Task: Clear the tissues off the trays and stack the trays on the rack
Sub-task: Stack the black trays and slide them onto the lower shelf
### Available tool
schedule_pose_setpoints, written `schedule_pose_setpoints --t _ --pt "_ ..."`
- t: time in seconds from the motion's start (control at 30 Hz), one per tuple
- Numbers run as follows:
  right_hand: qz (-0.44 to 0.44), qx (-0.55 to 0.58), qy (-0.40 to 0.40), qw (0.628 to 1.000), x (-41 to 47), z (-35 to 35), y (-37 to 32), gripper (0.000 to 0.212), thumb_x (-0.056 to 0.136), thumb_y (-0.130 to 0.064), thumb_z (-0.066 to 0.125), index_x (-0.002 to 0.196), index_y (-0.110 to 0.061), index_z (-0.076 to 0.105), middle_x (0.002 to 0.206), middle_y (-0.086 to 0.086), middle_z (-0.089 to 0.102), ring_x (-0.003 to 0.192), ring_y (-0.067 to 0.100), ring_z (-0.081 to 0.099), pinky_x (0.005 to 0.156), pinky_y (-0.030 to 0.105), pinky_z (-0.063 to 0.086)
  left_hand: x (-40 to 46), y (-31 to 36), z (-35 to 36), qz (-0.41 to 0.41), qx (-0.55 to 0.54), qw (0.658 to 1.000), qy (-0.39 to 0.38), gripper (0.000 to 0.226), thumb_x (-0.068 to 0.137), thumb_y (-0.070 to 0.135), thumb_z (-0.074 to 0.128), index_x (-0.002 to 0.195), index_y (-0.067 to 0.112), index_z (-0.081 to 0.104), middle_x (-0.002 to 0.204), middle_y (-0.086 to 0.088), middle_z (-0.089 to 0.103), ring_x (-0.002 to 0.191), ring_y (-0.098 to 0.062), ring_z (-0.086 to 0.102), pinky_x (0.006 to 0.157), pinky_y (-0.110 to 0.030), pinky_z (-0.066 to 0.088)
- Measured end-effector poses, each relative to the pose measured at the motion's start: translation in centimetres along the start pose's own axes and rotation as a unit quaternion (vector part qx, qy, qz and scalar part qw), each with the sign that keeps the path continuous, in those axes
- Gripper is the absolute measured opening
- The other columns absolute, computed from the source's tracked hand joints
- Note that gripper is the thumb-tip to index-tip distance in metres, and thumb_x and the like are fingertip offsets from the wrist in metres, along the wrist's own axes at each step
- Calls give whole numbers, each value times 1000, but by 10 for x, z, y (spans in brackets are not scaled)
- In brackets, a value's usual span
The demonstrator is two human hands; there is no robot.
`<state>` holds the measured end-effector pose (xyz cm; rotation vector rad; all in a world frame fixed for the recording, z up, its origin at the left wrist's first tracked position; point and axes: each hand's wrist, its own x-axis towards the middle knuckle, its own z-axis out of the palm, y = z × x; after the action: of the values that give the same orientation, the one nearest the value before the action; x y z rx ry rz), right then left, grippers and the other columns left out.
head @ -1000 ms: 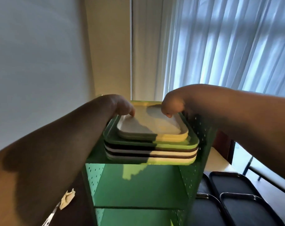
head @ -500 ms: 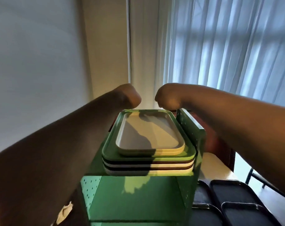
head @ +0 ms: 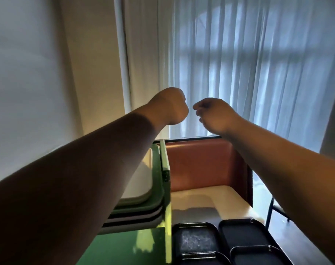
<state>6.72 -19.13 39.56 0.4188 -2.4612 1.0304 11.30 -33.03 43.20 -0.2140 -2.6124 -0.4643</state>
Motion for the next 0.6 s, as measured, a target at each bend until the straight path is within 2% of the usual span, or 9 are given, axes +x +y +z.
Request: schedule_pose_setpoints --t 0.13,0.23,0.37,0.47,0.5,0.57,0.6 --pt "12 22 11 1000 -3 -21 57 37 103 -14 45 134 -18 64 133 -1 66 104 19 69 76 26 54 20 41 36 25 31 999 -29 36 101 4 46 134 4 61 134 -14 62 122 -28 59 104 -32 48" --pt "4 7 8 1000 -3 -32 108 34 104 -17 46 133 -17 64 133 0 67 107 19 67 83 24 46 38 74 71 28 57 997 -49 36 101 4 43 133 2 61 137 -15 61 124 -29 58 107 -37 46" --pt "20 -1 -12 1000 -6 -37 178 33 104 -18 46 129 -15 67 127 0 69 110 17 63 86 21 38 57 106 148 6 71 993 -97 36 97 6 48 129 5 65 134 -11 63 121 -26 60 105 -36 48" --pt "43 25 -36 998 -15 -31 234 30 104 -15 45 122 -17 69 114 -5 69 103 12 62 88 25 45 63 116 223 -75 -13 989 -130 31 91 7 53 118 9 68 120 -9 69 109 -27 64 97 -37 52" --pt "56 39 -48 997 -21 -25 256 29 104 -13 46 123 -16 69 111 -6 67 102 11 62 90 25 48 60 117 251 -108 -52 984 -133 32 90 5 54 118 10 67 120 -8 69 109 -27 63 99 -37 51" --pt "98 57 -70 991 -40 -5 305 30 102 -8 49 125 -12 68 112 -5 65 102 11 61 92 24 48 36 111 311 -176 -126 968 -125 43 88 4 53 128 14 62 126 -8 66 117 -27 61 104 -40 49" --pt "130 56 -86 986 -52 8 333 30 101 -7 49 124 -11 67 112 -3 66 100 12 60 89 22 46 18 107 343 -203 -149 958 -136 48 87 5 52 133 14 59 130 -9 65 120 -28 60 105 -39 48"
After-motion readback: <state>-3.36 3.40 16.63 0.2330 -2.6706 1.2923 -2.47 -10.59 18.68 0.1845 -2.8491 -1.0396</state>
